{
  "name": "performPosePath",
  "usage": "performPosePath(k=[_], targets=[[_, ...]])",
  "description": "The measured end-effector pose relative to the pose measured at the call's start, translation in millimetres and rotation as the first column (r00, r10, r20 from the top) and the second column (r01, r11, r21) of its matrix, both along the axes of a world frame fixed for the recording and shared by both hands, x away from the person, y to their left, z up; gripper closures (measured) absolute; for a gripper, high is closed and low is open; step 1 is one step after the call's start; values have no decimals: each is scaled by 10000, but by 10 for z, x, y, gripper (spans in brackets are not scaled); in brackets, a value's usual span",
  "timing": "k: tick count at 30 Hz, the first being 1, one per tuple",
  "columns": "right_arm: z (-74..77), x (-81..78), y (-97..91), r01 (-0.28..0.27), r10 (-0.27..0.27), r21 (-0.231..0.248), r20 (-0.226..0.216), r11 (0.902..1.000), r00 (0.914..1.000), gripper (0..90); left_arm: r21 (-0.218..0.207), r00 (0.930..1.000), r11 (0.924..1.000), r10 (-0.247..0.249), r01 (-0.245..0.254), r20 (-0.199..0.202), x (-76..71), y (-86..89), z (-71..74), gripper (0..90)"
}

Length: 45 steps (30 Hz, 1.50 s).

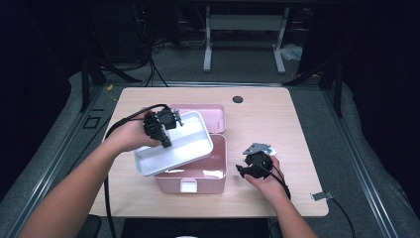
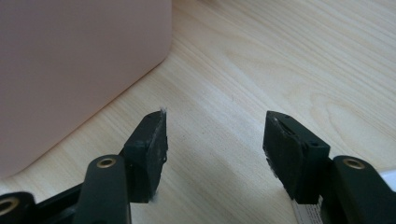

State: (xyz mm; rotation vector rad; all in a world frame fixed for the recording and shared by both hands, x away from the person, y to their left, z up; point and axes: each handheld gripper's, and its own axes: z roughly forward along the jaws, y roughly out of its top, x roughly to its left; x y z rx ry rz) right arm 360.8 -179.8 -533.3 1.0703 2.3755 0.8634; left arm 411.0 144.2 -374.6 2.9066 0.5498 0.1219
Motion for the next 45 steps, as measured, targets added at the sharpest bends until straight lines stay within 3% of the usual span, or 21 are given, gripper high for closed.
performPosePath(k=[6,11,16,22,25,28,31,33,38,40,42,45], targets=[[6,-11,26,-24,24,-81,40,10000,10000,398,-368,9961,9956,853,-860,-216,31,421,-50,895],[16,-10,25,-63,64,-63,123,10000,9999,398,-646,9888,9874,1415,-1443,-469,41,736,-101,895],[29,-13,27,-42,46,-174,221,9998,9997,398,-1062,9764,9711,2089,-2138,-556,37,1010,-139,895],[54,-19,22,-21,23,-70,258,10000,9997,397,-1112,9623,9561,2665,-2710,-536,21,1272,-203,895],[80,-28,33,-42,46,-139,325,9999,9995,397,-1103,9547,9485,2930,-2970,-510,5,1390,-227,895],[105,-34,43,-76,85,-228,422,9997,9991,396,-1335,9444,9349,3249,-3287,-499,-24,1496,-258,895],[146,-33,45,-35,51,-322,479,9995,9988,394,-1490,9401,9283,3348,-3407,-638,-44,1555,-301,895],[186,-28,44,-116,133,-390,447,9992,9989,393,-1603,9336,9197,3513,-3583,-712,-76,1623,-385,895],[337,0,33,-414,436,-598,358,9974,9984,393,-1629,9214,9070,3807,-3884,-773,-120,1734,-492,895],[375,2,27,-390,411,-605,342,9974,9986,393,-1623,9203,9059,3835,-3911,-771,-127,1756,-507,895],[481,27,-2,-513,527,-564,230,9971,9983,390,-1608,9126,8984,4018,-4088,-752,-143,1819,-559,895],[580,76,-47,-655,657,-838,-8,9943,9978,386,-1395,9055,8947,4178,-4242,-738,-150,1843,-647,895]])
